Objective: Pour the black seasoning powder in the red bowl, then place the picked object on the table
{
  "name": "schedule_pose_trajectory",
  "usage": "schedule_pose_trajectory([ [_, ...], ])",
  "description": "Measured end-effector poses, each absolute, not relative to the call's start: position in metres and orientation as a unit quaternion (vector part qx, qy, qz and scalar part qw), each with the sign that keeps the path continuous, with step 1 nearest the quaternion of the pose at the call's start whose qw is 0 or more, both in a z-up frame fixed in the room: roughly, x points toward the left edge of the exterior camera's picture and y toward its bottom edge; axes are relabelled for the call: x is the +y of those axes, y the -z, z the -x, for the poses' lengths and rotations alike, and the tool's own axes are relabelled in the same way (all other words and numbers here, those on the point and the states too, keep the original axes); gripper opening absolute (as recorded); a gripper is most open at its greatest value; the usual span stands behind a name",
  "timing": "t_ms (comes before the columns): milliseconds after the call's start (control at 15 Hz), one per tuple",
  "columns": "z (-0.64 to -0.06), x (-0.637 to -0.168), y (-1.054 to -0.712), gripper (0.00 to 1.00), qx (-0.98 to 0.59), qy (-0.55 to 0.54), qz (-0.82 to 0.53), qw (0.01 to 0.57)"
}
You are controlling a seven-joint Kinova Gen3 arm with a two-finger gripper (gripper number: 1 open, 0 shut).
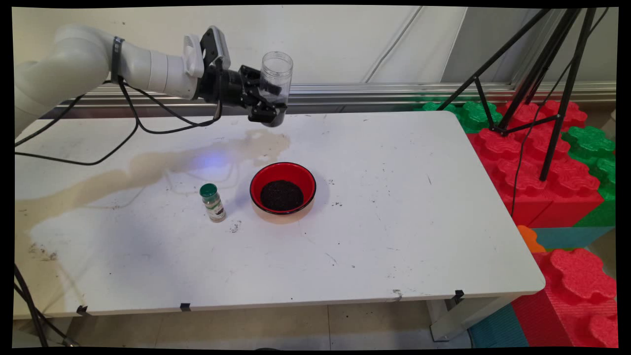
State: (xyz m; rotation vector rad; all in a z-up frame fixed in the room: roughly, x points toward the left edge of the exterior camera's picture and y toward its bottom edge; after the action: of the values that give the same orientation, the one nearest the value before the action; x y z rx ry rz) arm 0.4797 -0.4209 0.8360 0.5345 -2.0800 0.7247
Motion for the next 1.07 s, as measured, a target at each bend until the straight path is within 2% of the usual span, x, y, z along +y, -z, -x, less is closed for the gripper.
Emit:
schedule_pose_trajectory([
  [1067,-0.498,-0.439,-0.765,0.00,-0.799,-0.240,-0.278,0.476],
])
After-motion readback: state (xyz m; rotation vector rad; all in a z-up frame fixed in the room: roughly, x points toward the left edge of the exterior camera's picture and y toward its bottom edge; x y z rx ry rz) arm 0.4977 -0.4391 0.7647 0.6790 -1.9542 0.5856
